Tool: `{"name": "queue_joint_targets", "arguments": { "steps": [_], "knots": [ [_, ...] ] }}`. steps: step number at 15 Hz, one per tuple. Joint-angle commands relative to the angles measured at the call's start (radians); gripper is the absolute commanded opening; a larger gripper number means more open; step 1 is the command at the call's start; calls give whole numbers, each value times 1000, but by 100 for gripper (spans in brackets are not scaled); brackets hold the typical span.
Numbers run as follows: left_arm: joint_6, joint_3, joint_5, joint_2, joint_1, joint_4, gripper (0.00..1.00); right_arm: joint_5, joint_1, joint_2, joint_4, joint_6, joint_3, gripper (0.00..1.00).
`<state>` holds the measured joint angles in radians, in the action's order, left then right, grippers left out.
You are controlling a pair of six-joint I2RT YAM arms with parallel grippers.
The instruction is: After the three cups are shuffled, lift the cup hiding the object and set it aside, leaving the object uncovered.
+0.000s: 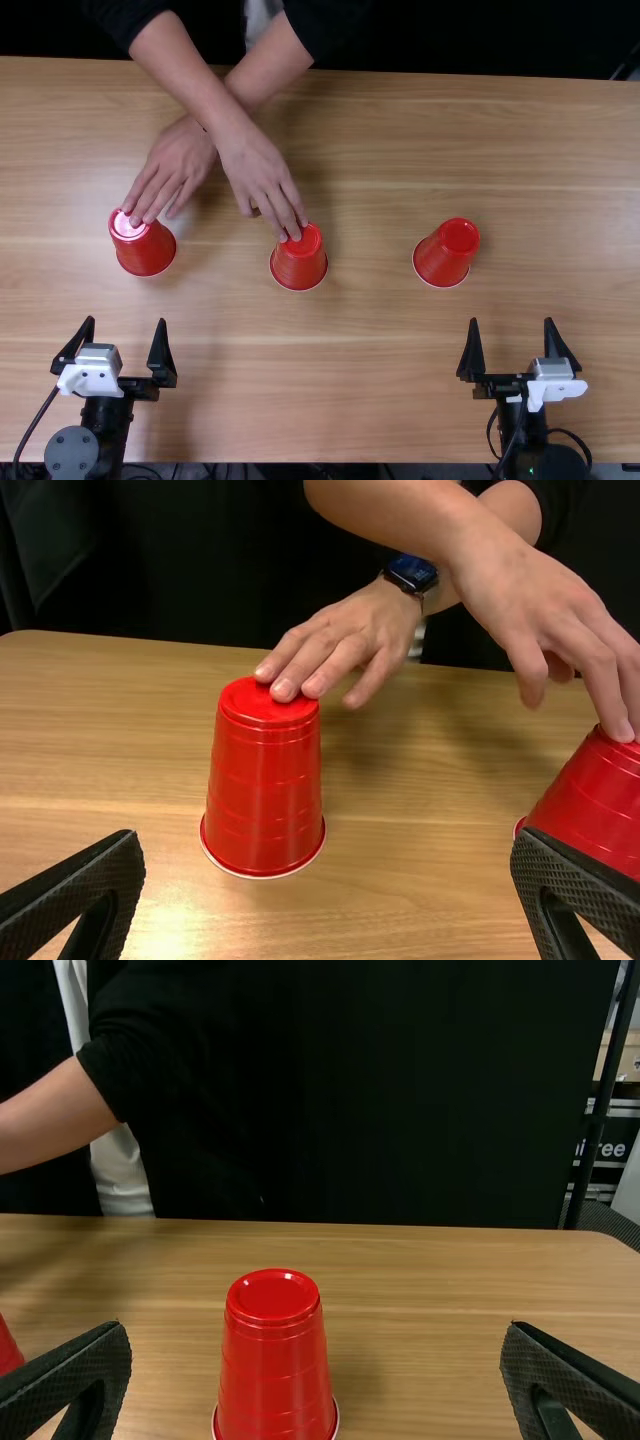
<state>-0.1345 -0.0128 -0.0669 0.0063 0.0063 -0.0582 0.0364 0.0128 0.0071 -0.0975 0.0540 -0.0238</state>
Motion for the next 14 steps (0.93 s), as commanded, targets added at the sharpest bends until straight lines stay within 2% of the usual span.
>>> {"name": "queue_joint_targets", "arguments": {
  "steps": [1,5,7,10,13,14],
  "knots": [
    [4,13,-27,-6,-8,-23,100,-9,-2,-7,-6,-2,12,100],
    [6,-26,-29,-6,-8,-23,100,-11,-1,-7,7,5,-36,100],
    [6,-108,-16,-6,0,-41,100,-9,-1,-7,56,5,-88,100],
    [6,-292,-10,90,6,-187,100,-13,4,-7,124,7,-173,100],
    [6,-467,17,222,6,-268,100,-13,4,60,126,9,-255,100],
    [6,-539,17,270,6,-336,100,-11,4,111,126,7,-303,100]
  ]
}}
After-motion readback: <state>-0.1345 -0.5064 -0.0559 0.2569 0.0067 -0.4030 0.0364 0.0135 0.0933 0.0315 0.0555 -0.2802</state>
